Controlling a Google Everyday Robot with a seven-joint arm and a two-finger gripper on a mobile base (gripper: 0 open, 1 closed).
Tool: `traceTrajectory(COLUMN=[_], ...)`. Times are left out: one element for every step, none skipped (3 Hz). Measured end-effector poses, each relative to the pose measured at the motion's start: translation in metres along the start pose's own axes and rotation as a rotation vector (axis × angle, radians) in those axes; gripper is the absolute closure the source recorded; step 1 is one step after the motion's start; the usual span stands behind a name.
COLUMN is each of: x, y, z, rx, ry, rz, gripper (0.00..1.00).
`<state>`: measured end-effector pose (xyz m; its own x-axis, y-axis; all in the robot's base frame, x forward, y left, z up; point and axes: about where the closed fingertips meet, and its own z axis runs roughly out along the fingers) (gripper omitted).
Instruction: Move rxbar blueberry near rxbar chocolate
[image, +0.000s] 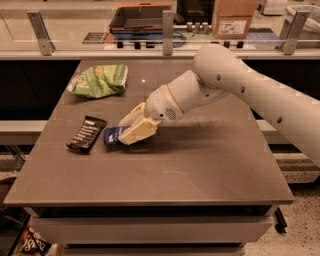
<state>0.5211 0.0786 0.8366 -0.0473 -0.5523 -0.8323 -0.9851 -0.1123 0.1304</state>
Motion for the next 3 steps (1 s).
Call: traceTrajectory(x=[-0.0006,-0.0012,-0.0017], y=[0.0006,0.0013,0.0018], z=[0.0019,0.0039,0.0056], rx=[-0.004,-0.008,-0.012], ry=[0.000,0.001,0.001], rz=[-0.001,-0.003,-0.004], gripper=[0.35,0.11,0.00])
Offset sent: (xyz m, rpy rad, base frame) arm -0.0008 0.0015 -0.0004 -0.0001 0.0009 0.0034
